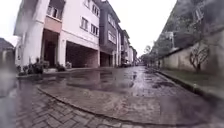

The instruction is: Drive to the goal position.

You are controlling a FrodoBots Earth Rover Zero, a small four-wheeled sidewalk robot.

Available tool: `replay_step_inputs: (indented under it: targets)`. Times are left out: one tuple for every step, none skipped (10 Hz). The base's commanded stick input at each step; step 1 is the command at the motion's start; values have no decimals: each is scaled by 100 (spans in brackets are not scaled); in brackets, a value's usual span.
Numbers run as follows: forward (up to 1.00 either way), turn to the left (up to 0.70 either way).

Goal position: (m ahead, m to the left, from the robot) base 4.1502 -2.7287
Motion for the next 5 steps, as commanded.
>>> replay_step_inputs:
  targets:
    - [70,0]
    - [70,0]
    - [70,0]
    - [70,0]
    - [70,0]
